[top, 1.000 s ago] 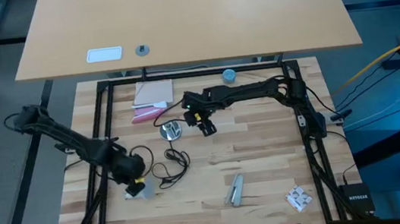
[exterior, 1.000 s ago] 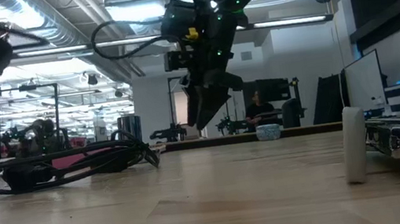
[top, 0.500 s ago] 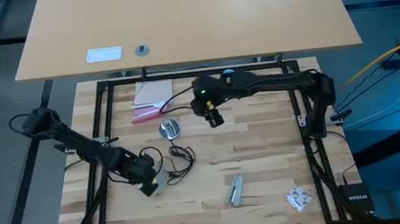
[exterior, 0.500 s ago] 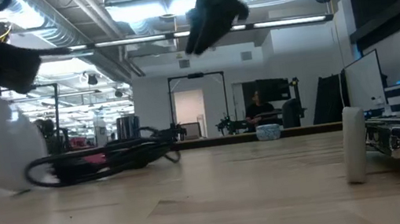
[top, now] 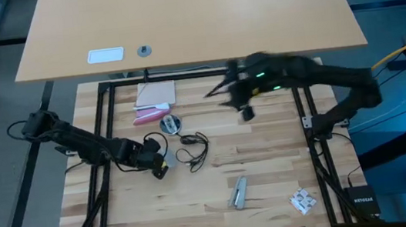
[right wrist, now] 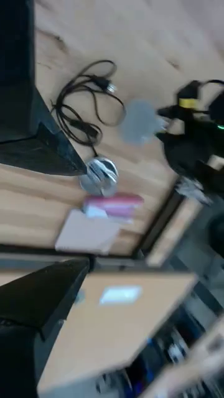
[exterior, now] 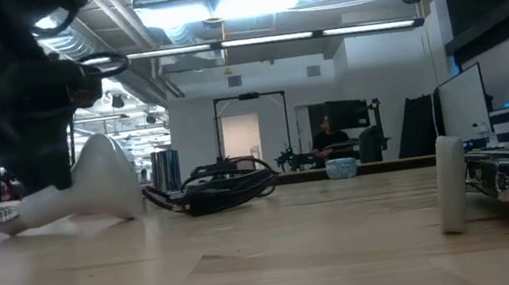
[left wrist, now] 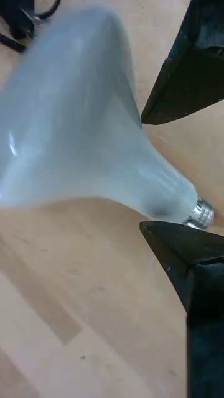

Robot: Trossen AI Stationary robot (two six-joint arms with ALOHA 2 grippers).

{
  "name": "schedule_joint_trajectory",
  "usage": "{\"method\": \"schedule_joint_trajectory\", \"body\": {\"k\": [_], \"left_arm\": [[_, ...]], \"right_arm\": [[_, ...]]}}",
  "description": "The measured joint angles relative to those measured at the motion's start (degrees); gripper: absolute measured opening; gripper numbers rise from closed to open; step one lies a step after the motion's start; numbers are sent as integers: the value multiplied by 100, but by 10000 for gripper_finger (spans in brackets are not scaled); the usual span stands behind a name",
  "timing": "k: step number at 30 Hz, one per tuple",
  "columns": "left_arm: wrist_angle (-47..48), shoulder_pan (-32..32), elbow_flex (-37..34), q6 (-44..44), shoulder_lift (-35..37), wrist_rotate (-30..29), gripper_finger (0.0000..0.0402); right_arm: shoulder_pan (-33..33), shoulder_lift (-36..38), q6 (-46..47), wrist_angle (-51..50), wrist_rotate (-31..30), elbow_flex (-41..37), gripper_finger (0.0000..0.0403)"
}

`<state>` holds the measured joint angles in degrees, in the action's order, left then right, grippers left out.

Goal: Screw lightbulb
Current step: Insert the lightbulb into the lamp

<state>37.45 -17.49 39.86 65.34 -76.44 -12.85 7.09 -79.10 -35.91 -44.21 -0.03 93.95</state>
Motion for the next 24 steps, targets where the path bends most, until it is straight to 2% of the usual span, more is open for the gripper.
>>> {"method": "schedule_joint_trajectory", "body": {"k": [6, 10, 14, 17, 20, 24], "left_arm": [[-452, 154, 0, -397, 0, 3, 258], [-744, 217, 0, -610, 0, 3, 258], [-837, 294, 0, -776, 0, -52, 258], [-819, 349, 0, -867, 0, -86, 258], [-815, 397, 0, -977, 0, -89, 258], [-809, 428, 0, -1002, 0, -126, 258]], "right_arm": [[0, 1095, 148, -161, -467, -4, 239], [0, 1664, 481, 306, -540, -836, 239], [0, 2054, 754, 1621, -446, -2434, 239], [0, 2048, 974, 3021, -47, -3658, 239], [0, 1782, 1196, 4562, 328, -4603, 239], [0, 1134, 1386, 5759, 590, -5309, 239]]}}
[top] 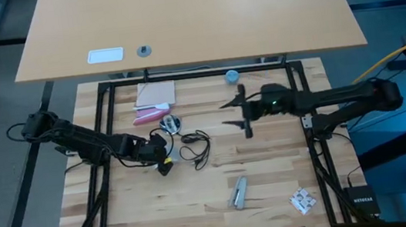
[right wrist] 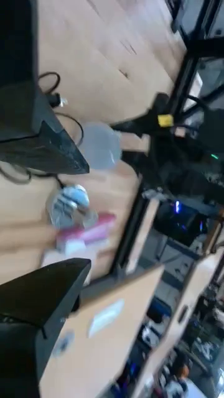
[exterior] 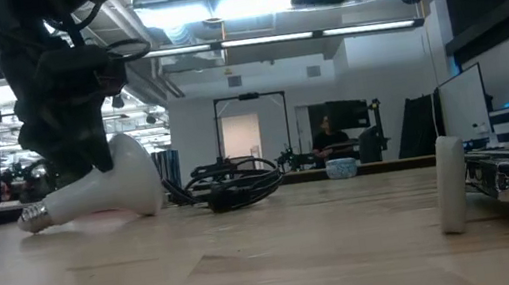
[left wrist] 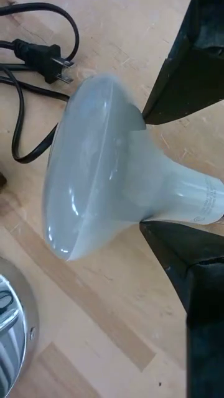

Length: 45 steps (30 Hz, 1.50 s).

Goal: Screw lightbulb
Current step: Insert the lightbulb into the lamp

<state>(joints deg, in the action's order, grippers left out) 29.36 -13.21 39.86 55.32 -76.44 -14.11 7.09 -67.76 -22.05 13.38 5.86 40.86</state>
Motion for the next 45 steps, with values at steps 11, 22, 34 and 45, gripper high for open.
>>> {"method": "schedule_joint_trajectory", "body": {"k": [11, 22, 34, 45], "left_arm": [[-5, -2, -2, 38, 0, -15, 258], [-4, -2, -4, 40, 0, -26, 258], [1, -2, -4, 20, 0, -28, 258], [-2, -2, -4, 40, 0, -31, 258]], "right_arm": [[0, -2473, 998, 1343, -46, 224, 239], [0, -4083, 1681, 1131, 535, 1404, 239], [0, -4276, 1732, -855, 115, 2128, 174], [0, -4265, 1691, -1981, 216, 2180, 57]]}}
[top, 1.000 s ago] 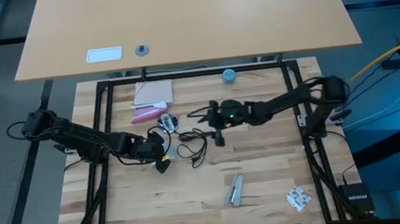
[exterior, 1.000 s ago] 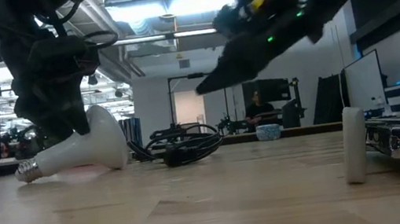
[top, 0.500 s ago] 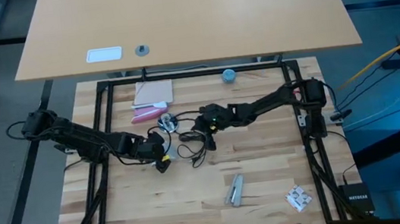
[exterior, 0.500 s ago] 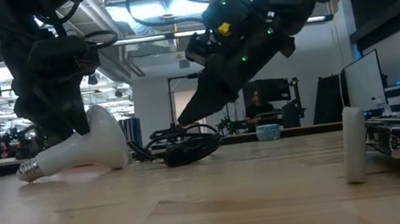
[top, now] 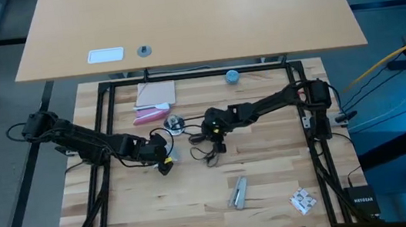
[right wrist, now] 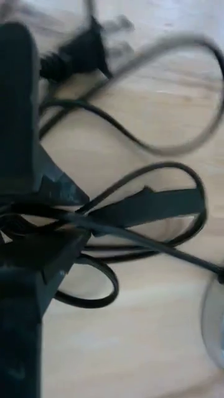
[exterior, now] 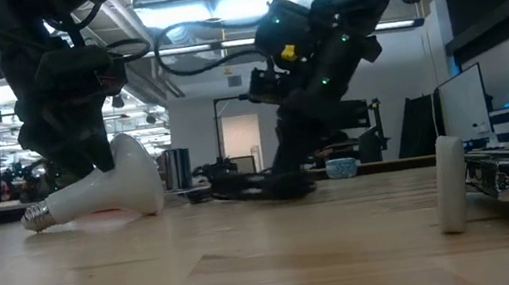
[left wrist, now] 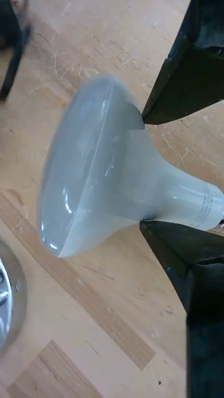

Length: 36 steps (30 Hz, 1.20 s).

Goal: Screw lightbulb
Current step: Insert the lightbulb into the lamp

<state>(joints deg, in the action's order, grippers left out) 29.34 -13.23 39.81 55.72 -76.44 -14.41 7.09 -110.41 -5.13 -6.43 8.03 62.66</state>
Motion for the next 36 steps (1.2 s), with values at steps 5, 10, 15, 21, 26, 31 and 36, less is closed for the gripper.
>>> {"method": "schedule_joint_trajectory", "body": {"k": [5, 10, 15, 21, 26, 31, 36], "left_arm": [[0, 0, 0, 0, 0, -2, 258], [2, 0, 0, 0, 0, 0, 258], [6, 0, 0, 2, 0, -1, 258], [10, 0, 0, 4, 0, 0, 258], [2, 0, 0, 2, 0, 0, 258], [2, 0, 0, 2, 4, 0, 258], [2, 0, 0, -22, 4, 0, 258]], "right_arm": [[-109, 57, -252, -624, 328, 23, 15], [-497, 228, -426, -1504, 401, 19, 23], [-911, 375, -435, -2296, 145, 6, 58], [-1401, 476, -418, -3365, -481, -2, 58], [-1754, 502, -404, -3829, -601, -3, 41], [-2191, 502, -152, -4132, -627, -12, 24], [-2540, 533, 167, -4223, -1006, -21, 21]]}}
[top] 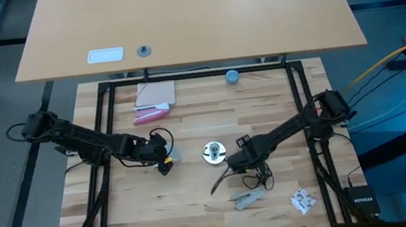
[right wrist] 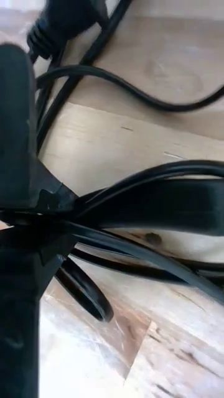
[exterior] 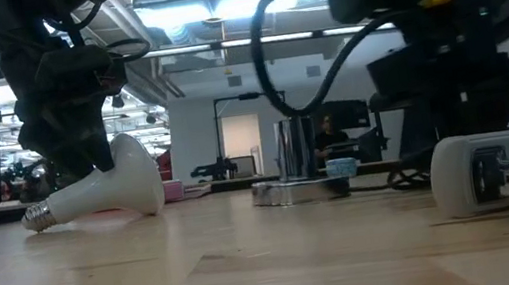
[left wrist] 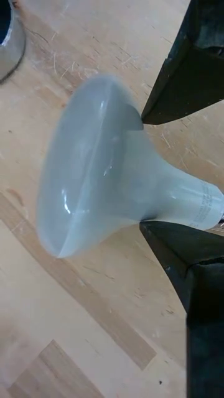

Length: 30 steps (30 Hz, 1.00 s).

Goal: Screw lightbulb
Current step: Insert the lightbulb into the lamp

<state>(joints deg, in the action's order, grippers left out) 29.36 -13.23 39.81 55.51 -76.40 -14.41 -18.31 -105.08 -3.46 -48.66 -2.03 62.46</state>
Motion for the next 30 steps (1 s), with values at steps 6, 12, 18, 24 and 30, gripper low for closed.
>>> {"method": "schedule_joint_trajectory", "body": {"k": [6, 12, 18, 24, 30], "left_arm": [[-2, 0, 0, 0, 0, 0, 258], [-2, 0, 0, -83, 0, 0, 258], [-2, 0, 0, -57, 0, 0, 258], [-2, 0, 0, -474, 0, 2, 258], [-4, 0, 0, -1213, -2, 0, 258]], "right_arm": [[-52, 22, 150, 9, -218, -7, 34], [-47, 25, 150, 52, -298, -4, 46], [-47, 35, 155, 63, -189, -1, 96], [-41, 38, 164, 63, -342, 2, 160], [-36, 42, 169, 63, -127, 7, 174]]}}
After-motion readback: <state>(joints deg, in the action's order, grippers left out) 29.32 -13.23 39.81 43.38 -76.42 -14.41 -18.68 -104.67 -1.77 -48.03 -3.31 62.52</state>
